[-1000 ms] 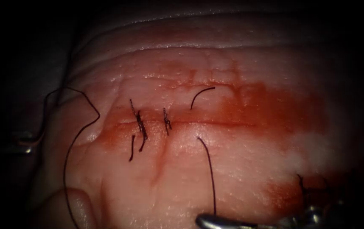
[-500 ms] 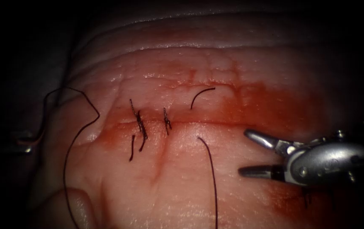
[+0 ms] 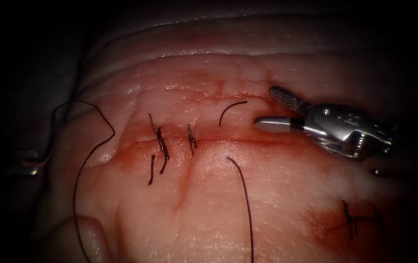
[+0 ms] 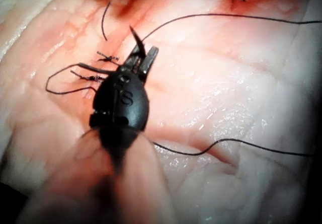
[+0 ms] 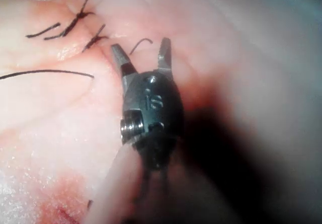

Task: Wound Closure
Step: Adjust the suture tail with the right end-effector, then set the needle down from the left tool.

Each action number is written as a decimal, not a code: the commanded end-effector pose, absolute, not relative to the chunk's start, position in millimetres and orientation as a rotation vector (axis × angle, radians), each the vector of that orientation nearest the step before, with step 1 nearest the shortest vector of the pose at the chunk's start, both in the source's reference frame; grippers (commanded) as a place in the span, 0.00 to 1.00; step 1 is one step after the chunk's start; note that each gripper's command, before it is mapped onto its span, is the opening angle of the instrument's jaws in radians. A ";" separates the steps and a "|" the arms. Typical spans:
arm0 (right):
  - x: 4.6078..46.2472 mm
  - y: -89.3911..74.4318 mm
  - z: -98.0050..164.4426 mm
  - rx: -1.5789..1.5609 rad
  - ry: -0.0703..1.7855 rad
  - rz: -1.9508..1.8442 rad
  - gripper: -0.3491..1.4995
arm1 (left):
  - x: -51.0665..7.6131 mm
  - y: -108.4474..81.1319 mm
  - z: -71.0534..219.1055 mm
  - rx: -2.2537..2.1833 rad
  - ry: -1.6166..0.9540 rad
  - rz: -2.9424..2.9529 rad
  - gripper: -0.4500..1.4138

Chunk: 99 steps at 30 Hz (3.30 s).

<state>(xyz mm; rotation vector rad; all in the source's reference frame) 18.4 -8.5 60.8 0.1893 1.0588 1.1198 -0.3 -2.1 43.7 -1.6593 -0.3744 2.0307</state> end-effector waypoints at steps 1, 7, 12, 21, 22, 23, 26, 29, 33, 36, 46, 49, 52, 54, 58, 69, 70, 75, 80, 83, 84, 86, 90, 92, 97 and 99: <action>19.4 -8.1 62.0 0.199 1.060 1.146 0.63 | -0.8 -2.3 44.3 -1.660 -0.376 2.030 0.00; 20.5 -7.8 63.9 0.216 1.072 1.174 0.57 | -0.8 -2.3 44.3 -1.660 -0.375 2.030 0.00; 21.7 -8.1 64.5 0.232 1.096 1.152 0.55 | -0.8 -2.3 44.3 -1.659 -0.378 2.033 0.00; 22.4 -8.5 64.4 0.244 1.109 1.141 0.28 | -0.8 -2.3 44.3 -1.659 -0.378 2.033 0.00; 22.5 -8.5 64.4 0.244 1.110 1.141 0.21 | -0.8 -2.3 44.3 -1.659 -0.378 2.033 0.00; 22.5 -8.5 64.4 0.243 1.109 1.142 0.14 | -0.8 -2.3 44.3 -1.659 -0.378 2.033 0.00; 22.5 -8.5 64.5 0.241 1.112 1.143 0.00 | -0.7 -2.3 44.3 -1.659 -0.378 2.033 0.00; 22.5 -8.4 64.5 0.252 1.083 1.138 0.00 | -0.7 -2.3 44.2 -1.659 -0.378 2.033 0.00; 22.5 -8.2 64.4 0.252 1.071 1.136 0.00 | -0.7 -2.4 44.2 -1.658 -0.378 2.034 0.00; 22.4 -7.5 64.0 0.249 1.087 1.147 0.00 | -0.8 -2.4 44.2 -1.658 -0.377 2.033 0.00; 22.6 -3.7 61.2 0.260 1.092 1.175 0.00 | -1.1 -2.5 44.3 -1.656 -0.376 2.036 0.00; 23.0 -3.6 61.1 0.262 1.076 1.171 0.00 | -1.2 -2.5 44.4 -1.654 -0.377 2.039 0.00; 23.5 -4.0 61.2 0.270 1.062 1.163 0.00 | -1.3 -2.5 44.4 -1.654 -0.379 2.041 0.00; 23.6 -4.2 61.4 0.271 1.062 1.159 0.00 | -1.4 -2.5 44.5 -1.657 -0.380 2.040 0.00; 23.6 -4.1 61.3 0.265 1.066 1.141 0.00 | -1.5 -2.4 44.6 -1.660 -0.383 2.038 0.00; 20.8 -2.5 58.9 0.173 1.272 1.052 0.83 | -2.7 1.4 48.7 -1.534 -0.195 2.099 0.00; 20.3 -2.2 58.4 0.173 1.286 1.058 0.84 | -3.0 2.1 49.5 -1.502 -0.153 2.124 0.00; 16.7 -1.6 55.0 0.172 1.319 1.019 0.84 | -4.7 6.9 54.8 -1.305 0.052 2.241 0.00; 15.3 -2.8 54.2 0.165 1.326 0.979 0.83 | -6.5 9.7 59.2 -1.215 0.140 2.279 0.00; 15.1 -3.7 54.6 0.170 1.317 0.961 0.82 | -8.0 10.9 61.7 -1.179 0.145 2.303 0.00; 15.1 -4.1 54.8 0.168 1.316 0.957 0.81 | -8.7 11.2 62.6 -1.178 0.138 2.315 0.00; 15.2 -4.5 55.3 0.162 1.319 0.951 0.80 | -9.8 11.6 63.9 -1.180 0.126 2.340 0.00; 15.5 -5.6 56.6 0.153 1.306 0.933 0.77 | -12.9 12.5 67.7 -1.164 0.081 2.364 0.00; 15.6 -6.2 57.2 0.152 1.293 0.922 0.76 | -14.3 12.6 69.7 -1.176 0.027 2.371 0.00; 15.8 -6.9 57.7 0.147 1.294 0.914 0.76 | -16.5 12.4 73.4 -1.210 -0.116 2.309 0.21; 15.8 -6.9 57.6 0.147 1.294 0.914 0.76 | -16.9 12.2 74.4 -1.211 -0.129 2.280 0.50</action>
